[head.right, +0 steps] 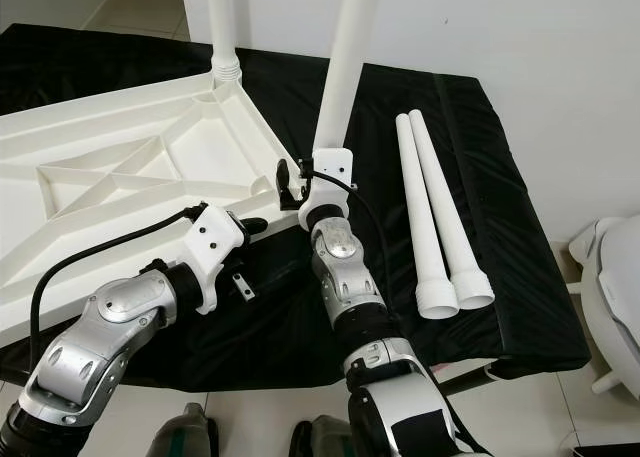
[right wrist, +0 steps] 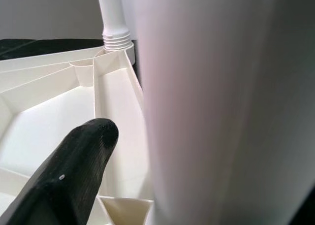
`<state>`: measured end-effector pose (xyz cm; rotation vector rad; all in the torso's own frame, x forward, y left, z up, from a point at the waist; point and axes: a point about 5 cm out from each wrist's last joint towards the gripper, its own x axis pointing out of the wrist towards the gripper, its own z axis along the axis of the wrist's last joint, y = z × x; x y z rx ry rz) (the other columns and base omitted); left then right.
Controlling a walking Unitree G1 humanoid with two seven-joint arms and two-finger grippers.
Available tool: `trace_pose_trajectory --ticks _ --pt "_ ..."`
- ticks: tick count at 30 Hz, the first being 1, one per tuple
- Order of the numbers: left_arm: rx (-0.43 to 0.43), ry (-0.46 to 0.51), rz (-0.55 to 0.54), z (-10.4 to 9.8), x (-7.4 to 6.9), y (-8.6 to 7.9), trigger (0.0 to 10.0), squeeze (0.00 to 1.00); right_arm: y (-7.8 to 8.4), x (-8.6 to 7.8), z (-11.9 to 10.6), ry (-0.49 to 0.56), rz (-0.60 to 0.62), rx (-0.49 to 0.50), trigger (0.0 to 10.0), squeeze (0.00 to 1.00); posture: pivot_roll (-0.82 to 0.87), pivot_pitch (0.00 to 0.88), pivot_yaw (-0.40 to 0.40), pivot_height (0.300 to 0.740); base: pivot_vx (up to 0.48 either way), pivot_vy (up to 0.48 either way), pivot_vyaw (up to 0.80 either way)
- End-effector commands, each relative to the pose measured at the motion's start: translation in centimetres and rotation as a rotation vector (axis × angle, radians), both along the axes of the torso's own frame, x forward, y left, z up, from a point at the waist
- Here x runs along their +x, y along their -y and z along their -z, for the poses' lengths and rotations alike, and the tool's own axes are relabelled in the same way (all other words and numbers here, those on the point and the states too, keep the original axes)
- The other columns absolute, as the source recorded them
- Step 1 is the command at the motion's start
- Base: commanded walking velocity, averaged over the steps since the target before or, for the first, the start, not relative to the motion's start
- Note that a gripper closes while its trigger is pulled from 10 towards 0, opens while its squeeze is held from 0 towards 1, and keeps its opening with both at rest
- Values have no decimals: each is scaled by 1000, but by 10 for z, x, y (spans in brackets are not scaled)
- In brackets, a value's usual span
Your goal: Building children table
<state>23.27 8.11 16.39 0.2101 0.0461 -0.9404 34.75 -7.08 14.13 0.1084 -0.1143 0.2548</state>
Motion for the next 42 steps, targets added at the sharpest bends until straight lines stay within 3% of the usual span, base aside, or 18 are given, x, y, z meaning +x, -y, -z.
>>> trace_pose_trajectory --ticks 1,2,3,7,17,23,36,37,38,39,40,42 --pt "3 27 -43 -2 0 0 10000 0 6 -2 2 4 -23 18 10000 1000 99 16 -103 740 0 0 0" --pt "3 27 -43 -2 0 0 10000 0 6 -2 2 4 -23 18 10000 1000 99 16 -103 740 0 0 0" --pt "3 29 -43 -2 1 0 10000 0 11 -2 2 11 -60 15 10000 0 99 16 -103 740 0 0 0" --pt "1 32 -39 -2 2 1 10000 0 32 3 0 28 -117 -32 10000 0 89 1 -107 740 0 0 0" --pt "8 31 -23 -1 3 3 10000 0 56 17 -7 23 -264 -113 10000 0 86 0 -95 740 0 0 0" --pt "12 32 -20 -2 4 3 10000 0 57 20 -4 -22 -418 -158 10000 0 88 2 -92 740 0 0 0" --pt "10 39 -22 -4 6 4 10000 0 50 26 -6 -51 -521 -179 10000 0 92 0 -85 740 0 0 0" --pt "10 39 -21 -4 6 4 10000 0 50 27 -7 -50 -525 -189 1451 0 94 0 -83 740 0 0 0" --pt "10 40 -20 -4 6 4 10000 0 50 27 -7 -49 -527 -196 1451 0 94 0 -83 740 0 0 0" --pt "10 40 -19 -4 6 4 10000 0 51 28 -7 -52 -526 -199 2392 0 94 2 -83 740 0 0 0" --pt "12 39 -17 -4 5 4 10000 0 52 28 -6 -60 -524 -198 0 0 94 2 -83 740 0 0 0" --pt "13 39 -15 -4 5 4 10000 0 53 28 -5 -68 -522 -199 0 0 94 2 -83 740 0 0 0"
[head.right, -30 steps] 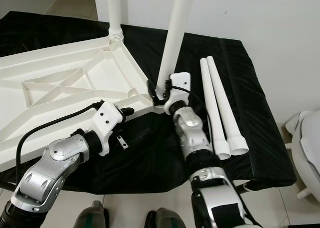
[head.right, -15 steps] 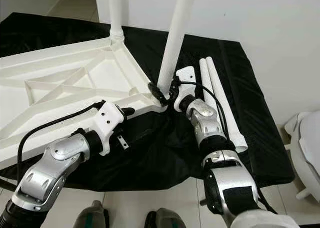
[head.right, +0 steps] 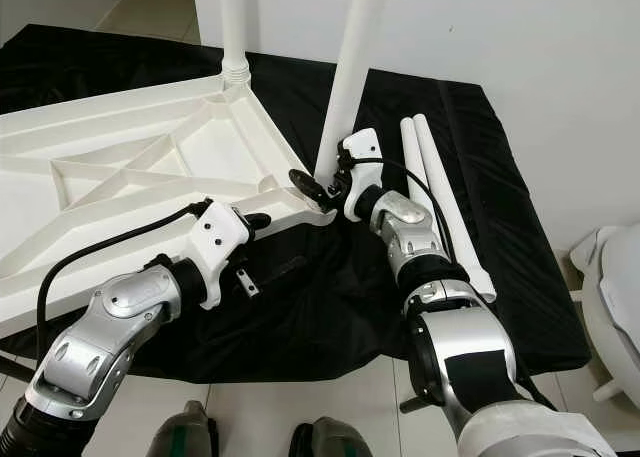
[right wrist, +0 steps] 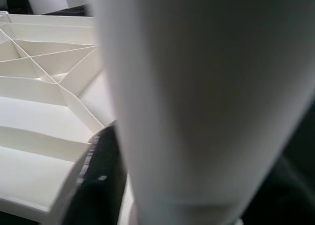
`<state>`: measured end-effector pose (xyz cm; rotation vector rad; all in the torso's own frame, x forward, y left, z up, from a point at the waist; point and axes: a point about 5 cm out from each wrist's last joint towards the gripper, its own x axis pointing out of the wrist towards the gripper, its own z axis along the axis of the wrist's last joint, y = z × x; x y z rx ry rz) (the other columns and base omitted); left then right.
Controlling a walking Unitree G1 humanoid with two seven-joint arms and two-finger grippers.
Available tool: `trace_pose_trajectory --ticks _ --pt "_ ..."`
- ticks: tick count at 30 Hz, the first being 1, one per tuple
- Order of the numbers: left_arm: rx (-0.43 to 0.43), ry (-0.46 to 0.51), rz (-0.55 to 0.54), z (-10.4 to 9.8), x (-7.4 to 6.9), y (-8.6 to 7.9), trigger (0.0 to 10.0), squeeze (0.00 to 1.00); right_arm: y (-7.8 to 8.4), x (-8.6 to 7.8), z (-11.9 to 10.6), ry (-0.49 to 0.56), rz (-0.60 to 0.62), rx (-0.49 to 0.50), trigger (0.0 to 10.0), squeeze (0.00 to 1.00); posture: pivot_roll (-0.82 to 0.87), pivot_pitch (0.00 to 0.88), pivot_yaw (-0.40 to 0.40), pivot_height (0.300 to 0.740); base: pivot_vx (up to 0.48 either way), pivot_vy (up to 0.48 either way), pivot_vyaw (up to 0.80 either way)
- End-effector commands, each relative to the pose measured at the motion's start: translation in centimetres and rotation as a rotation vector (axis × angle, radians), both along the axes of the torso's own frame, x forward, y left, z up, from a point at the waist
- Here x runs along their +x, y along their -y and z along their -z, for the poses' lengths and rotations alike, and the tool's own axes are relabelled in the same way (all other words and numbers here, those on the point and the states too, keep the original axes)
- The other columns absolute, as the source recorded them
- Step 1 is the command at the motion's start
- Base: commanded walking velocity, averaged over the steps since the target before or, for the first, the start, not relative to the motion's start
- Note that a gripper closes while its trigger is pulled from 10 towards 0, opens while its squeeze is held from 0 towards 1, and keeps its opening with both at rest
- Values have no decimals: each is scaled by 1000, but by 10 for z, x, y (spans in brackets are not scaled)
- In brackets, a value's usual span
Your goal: Building children table
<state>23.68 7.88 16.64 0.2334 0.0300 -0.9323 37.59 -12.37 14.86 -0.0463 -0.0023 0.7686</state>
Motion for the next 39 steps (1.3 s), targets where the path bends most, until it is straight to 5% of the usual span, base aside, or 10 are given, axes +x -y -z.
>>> trace_pose_trajectory --ticks 1,9,10,12,13,25,39 --pt "2 14 -7 -1 1 2 10000 0 1 -2 7 -37 -22 -19 0 0 94 3 -82 740 0 0 0" --pt "-1 11 -1 -1 0 3 10000 0 4 -4 14 -66 -1 -19 0 0 91 5 -81 740 0 0 0" --pt "-2 10 0 -1 -1 3 10000 0 4 -4 15 -70 9 -13 4039 0 89 7 -82 740 0 0 0" --pt "-3 9 0 -1 -1 4 10000 0 3 -4 15 -66 17 -11 4039 0 89 7 -82 740 0 0 0" --pt "-4 8 0 -1 -1 4 10000 0 2 -4 15 -73 29 9 10000 0 89 10 -84 740 0 0 0" --pt "-11 4 4 0 -2 6 10000 0 -15 -1 13 -28 226 21 10000 0 87 6 -93 740 0 0 0" --pt "-16 0 23 1 -5 10 10000 0 -33 -6 18 -55 751 70 10000 0 86 0 -93 740 0 0 0"
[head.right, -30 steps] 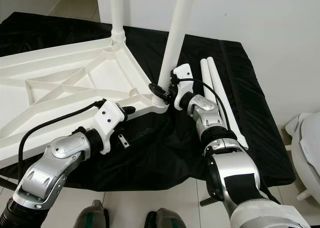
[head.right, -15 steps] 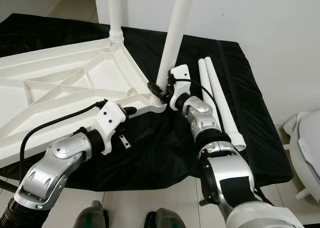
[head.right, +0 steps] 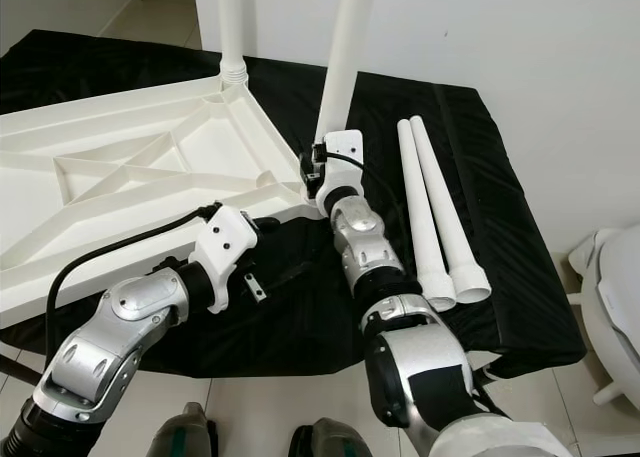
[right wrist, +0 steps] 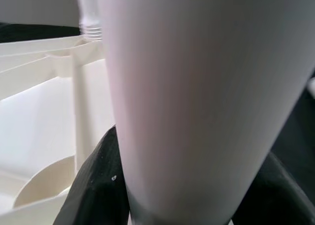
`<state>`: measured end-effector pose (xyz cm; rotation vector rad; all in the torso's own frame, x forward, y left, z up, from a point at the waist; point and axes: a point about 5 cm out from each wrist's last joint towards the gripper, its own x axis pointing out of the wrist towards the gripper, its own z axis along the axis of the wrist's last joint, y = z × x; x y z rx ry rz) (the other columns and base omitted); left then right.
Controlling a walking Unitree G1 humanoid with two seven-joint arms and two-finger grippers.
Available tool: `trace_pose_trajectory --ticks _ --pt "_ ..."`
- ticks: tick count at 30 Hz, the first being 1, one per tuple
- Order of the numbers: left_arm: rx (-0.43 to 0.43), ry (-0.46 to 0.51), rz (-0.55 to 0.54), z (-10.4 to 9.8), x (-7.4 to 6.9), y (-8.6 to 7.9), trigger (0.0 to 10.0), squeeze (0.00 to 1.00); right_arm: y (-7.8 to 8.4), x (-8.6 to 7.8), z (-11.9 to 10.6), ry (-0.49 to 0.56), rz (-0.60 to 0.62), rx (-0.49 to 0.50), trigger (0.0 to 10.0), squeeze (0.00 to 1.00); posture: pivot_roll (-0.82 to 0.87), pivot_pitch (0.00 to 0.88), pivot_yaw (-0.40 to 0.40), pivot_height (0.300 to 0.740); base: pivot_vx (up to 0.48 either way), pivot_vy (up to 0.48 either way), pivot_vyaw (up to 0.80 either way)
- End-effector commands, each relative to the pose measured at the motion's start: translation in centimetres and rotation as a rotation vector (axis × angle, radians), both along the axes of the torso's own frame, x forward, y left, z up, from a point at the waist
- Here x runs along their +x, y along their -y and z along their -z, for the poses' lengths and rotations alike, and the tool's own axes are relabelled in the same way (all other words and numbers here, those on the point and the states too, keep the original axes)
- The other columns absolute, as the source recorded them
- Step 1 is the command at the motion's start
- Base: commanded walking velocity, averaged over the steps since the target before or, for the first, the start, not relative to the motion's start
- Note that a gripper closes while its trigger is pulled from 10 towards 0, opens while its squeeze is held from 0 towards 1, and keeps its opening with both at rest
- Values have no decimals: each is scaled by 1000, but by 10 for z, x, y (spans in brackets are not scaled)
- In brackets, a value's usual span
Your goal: Building children table
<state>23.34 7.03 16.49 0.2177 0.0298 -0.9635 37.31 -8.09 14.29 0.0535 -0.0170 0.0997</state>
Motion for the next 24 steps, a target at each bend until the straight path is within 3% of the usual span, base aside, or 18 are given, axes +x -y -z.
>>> trace_pose_trajectory --ticks 1,8,21,24 --pt "-3 10 -6 -1 -1 2 10000 0 7 -5 13 -59 99 -7 10000 0 90 0 -96 740 0 0 0" --pt "-4 9 -5 0 -1 3 10000 0 2 -8 13 -56 103 -19 10000 0 93 0 -98 740 0 0 0" --pt "-1 8 -3 0 -2 3 10000 0 5 -11 12 -56 123 -30 10000 0 94 0 -99 740 0 0 0" --pt "-2 7 -8 1 -3 2 10000 0 11 -20 9 -30 125 -41 10000 0 95 0 -102 740 0 0 0"
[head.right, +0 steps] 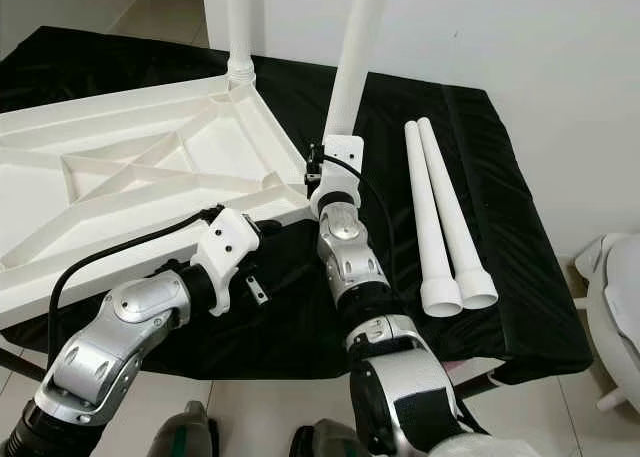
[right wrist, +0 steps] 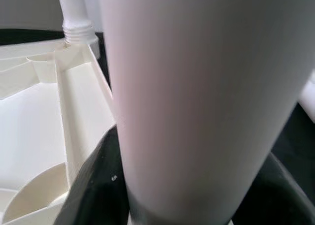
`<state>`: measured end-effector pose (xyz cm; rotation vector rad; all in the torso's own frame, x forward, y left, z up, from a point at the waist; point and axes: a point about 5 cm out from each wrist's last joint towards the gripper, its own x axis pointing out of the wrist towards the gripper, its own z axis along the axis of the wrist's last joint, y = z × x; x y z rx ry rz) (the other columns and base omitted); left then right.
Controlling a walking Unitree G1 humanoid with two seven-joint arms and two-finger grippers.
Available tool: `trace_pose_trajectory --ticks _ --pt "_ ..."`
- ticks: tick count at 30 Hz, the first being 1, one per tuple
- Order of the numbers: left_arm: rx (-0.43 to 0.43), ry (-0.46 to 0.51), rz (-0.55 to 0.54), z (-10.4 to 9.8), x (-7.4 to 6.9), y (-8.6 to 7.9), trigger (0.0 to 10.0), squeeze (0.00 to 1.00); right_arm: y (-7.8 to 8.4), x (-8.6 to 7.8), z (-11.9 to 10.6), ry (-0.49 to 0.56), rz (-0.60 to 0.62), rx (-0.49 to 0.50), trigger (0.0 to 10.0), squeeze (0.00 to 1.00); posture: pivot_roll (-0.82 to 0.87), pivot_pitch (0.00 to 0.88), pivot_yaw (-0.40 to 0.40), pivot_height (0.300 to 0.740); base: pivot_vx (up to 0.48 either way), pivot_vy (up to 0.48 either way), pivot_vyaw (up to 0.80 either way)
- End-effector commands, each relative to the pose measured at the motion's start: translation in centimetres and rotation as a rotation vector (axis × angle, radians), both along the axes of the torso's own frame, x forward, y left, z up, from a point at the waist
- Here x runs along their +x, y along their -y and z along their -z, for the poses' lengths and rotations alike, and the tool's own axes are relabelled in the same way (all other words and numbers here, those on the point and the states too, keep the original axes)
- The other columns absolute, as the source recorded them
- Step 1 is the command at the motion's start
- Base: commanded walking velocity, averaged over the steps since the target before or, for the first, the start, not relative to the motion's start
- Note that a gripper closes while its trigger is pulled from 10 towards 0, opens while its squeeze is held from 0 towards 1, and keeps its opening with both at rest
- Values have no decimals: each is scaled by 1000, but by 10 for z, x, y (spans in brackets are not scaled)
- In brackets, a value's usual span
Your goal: Building children table
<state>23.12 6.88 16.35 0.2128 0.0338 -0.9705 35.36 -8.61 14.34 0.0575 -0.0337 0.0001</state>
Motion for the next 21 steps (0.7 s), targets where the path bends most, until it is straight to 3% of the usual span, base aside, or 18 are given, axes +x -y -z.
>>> trace_pose_trajectory --ticks 1,6,10,11,12,13,19,20,21 --pt "0 12 -16 -1 -1 0 10000 0 10 -6 7 -26 21 -51 10000 0 92 0 -104 740 0 0 0" --pt "0 9 -22 0 -2 0 10000 0 26 -27 1 19 39 -80 10000 0 85 0 -104 740 0 0 0" --pt "-2 8 -23 0 -1 -1 10000 0 31 -32 3 12 47 -71 10000 0 72 5 -99 740 0 0 0" --pt "-2 8 -23 0 0 -2 10000 0 32 -32 5 5 49 -62 10000 318 72 5 -99 740 0 0 0" --pt "-2 8 -23 0 0 -2 10000 0 32 -32 5 5 49 -62 10000 318 72 5 -99 740 0 0 0" --pt "-1 8 -22 0 0 -2 10000 0 33 -32 6 0 48 -50 10000 1000 69 8 -95 740 0 0 0" --pt "1 12 -21 -2 2 -2 10000 0 30 -31 4 5 1 -28 10000 1000 65 20 -86 740 0 0 0" --pt "2 13 -22 -2 2 -3 10000 0 25 -30 4 0 -78 -3 10000 0 65 20 -86 740 0 0 0" --pt "3 14 -23 -2 2 -3 10000 0 22 -31 4 -6 -134 14 10000 0 65 20 -86 740 0 0 0"
